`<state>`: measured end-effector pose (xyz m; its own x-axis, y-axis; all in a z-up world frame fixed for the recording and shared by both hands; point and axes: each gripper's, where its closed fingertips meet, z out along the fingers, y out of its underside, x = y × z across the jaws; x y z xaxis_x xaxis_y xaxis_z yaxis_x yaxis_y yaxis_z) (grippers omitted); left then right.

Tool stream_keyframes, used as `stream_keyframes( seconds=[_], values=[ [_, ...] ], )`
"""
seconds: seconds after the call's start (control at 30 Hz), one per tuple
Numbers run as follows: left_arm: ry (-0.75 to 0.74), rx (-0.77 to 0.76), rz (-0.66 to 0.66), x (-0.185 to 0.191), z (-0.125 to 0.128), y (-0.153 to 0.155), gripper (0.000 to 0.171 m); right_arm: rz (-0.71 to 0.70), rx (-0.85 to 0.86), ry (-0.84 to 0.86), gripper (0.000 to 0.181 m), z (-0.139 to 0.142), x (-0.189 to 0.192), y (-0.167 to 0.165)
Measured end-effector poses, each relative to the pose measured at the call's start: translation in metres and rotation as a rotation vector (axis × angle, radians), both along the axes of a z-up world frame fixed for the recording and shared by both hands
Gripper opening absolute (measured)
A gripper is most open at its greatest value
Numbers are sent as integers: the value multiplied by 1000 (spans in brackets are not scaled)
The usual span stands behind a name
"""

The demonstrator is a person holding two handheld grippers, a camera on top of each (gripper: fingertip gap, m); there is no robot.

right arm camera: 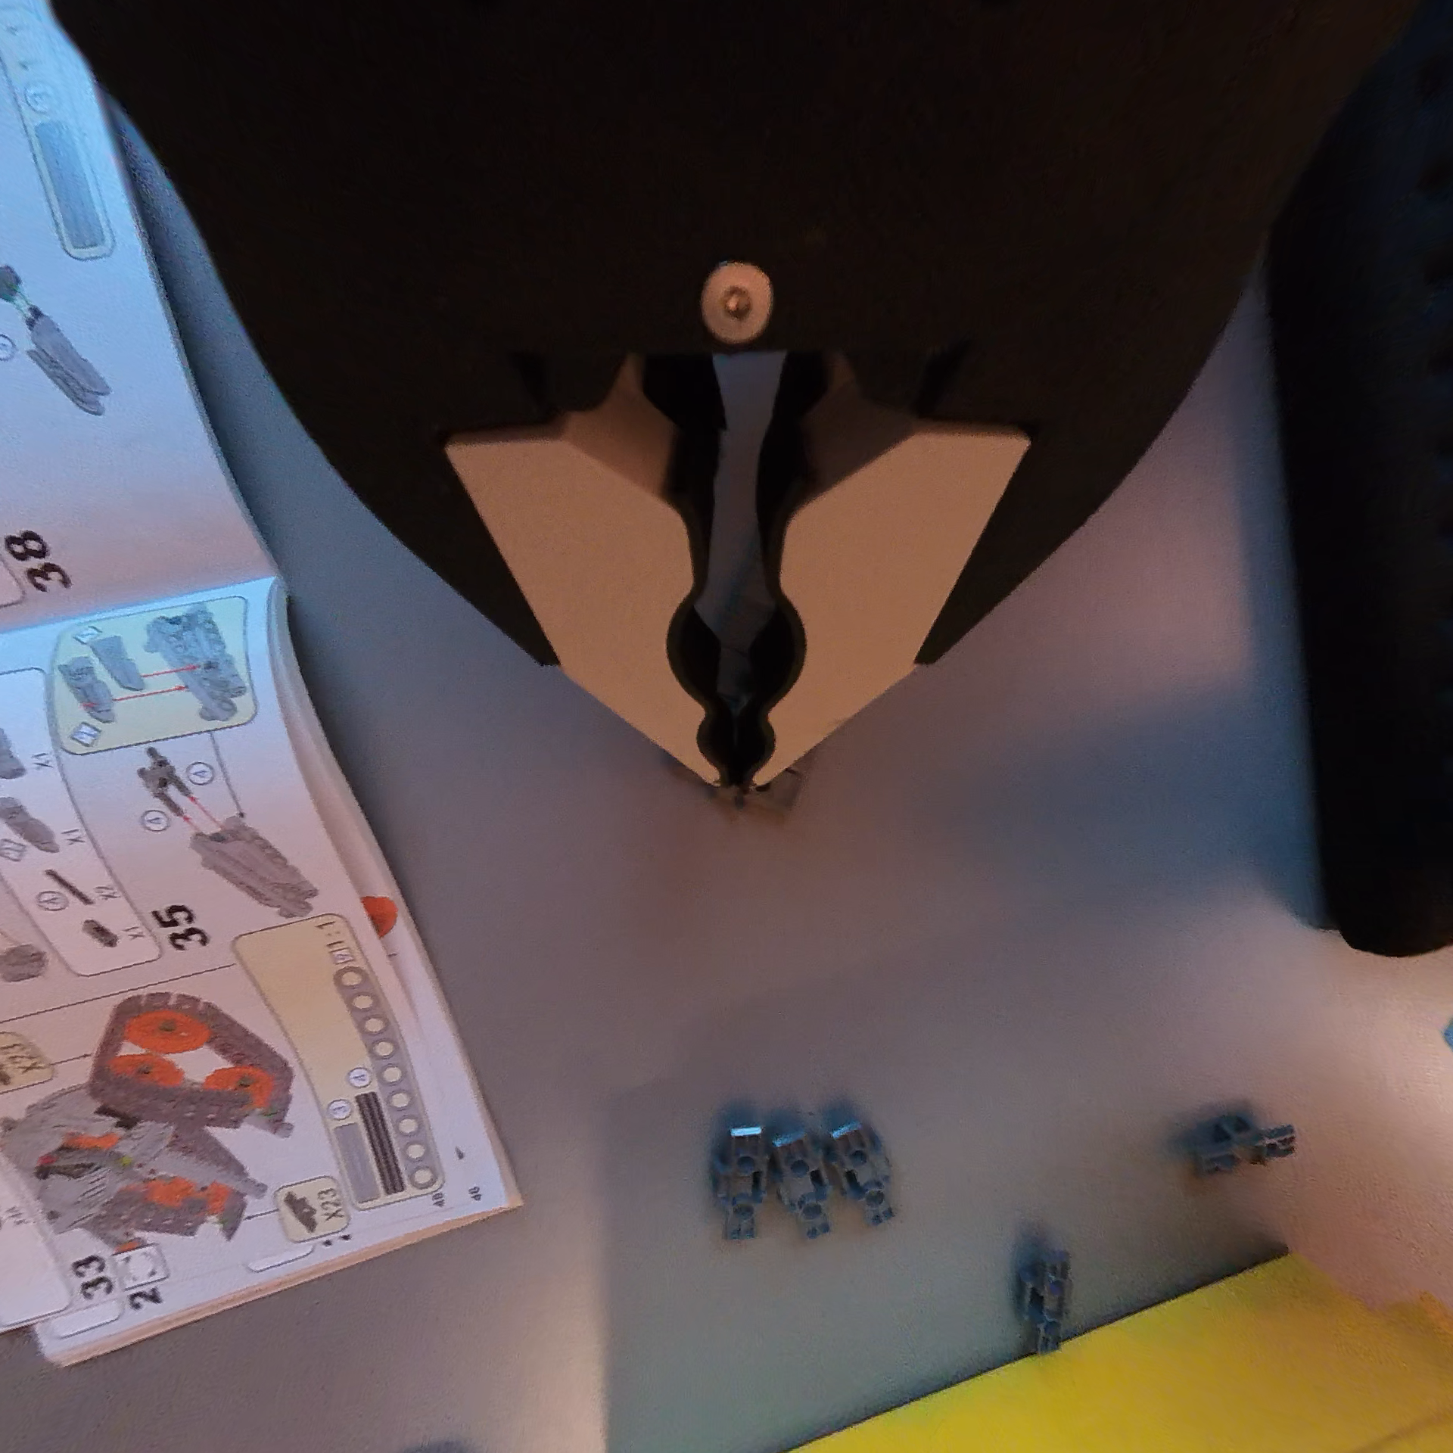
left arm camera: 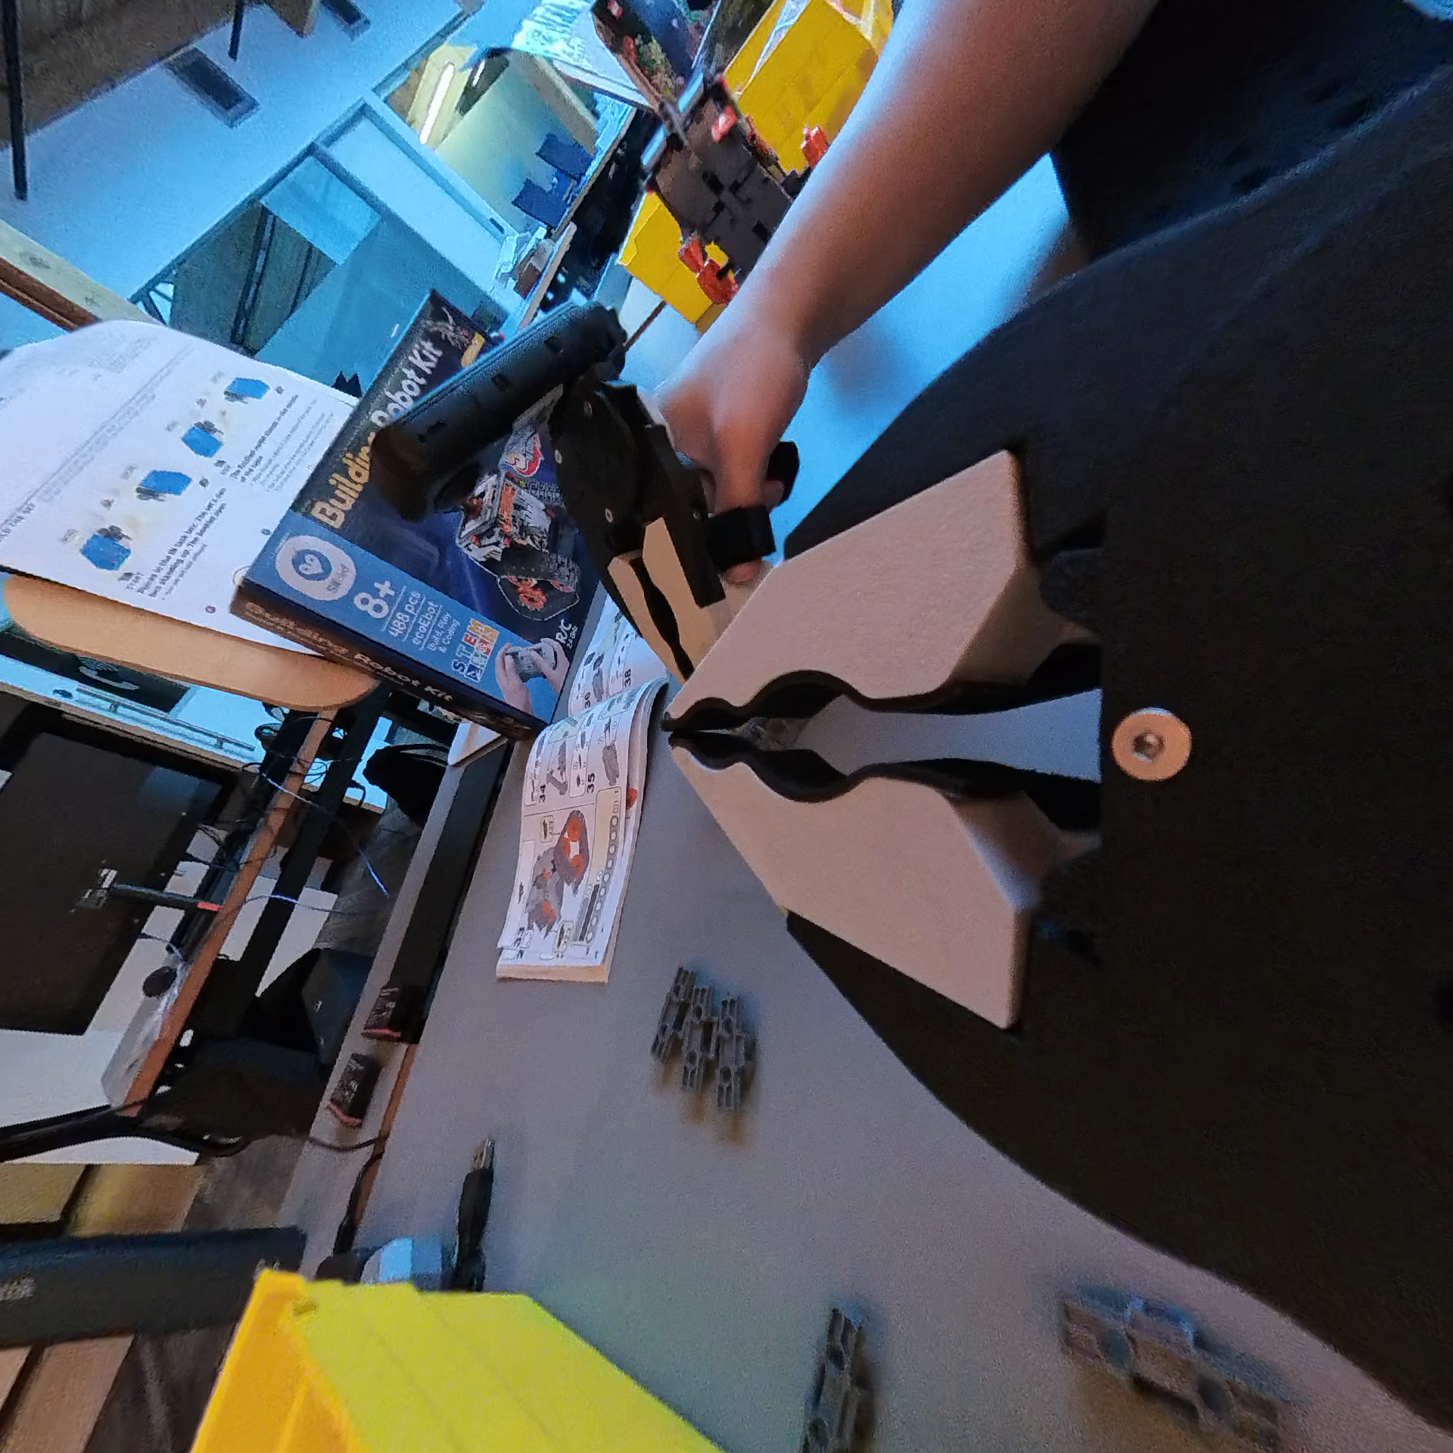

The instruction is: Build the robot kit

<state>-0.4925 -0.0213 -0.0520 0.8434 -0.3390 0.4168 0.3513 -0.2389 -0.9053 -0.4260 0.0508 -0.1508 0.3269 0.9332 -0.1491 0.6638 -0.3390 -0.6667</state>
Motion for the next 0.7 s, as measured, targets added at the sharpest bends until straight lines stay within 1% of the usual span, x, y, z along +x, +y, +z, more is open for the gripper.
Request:
stream_keyframes(
  seconds=[0.07,0.17,0.23,0.3,0.33,0.4,0.47,0.53,0.6,0.63,0.7],
  values=[
    [-10,13,-14,-2,5,-4,0,-5,-41,0,0,-1,-2,-4],
    [-37,28,-42,-3,11,-5,0,19,-48,-56,0,-9,-2,-11],
    [-46,32,-52,-6,13,-6,0,9,19,-92,0,-7,1,-7],
    [-54,38,-50,-13,15,-9,0,18,90,-81,0,1,2,-9],
    [-56,42,-43,-18,16,-11,0,17,83,-84,0,1,4,-14],
    [-50,45,-20,-31,17,-14,0,9,75,-118,0,-9,10,-17],
    [-27,37,15,-47,16,-19,0,-17,124,-68,0,-1,12,-14],
    [19,29,64,-68,19,-27,0,-51,164,13,0,21,19,-20],
    [112,0,117,-89,19,-36,2,-81,130,71,0,33,32,-38],
    [172,-35,130,-97,16,-41,3,-96,102,78,1,32,39,-49],
    [311,-148,122,-107,3,-50,6,-106,51,94,10,22,50,-70]
  ],
)
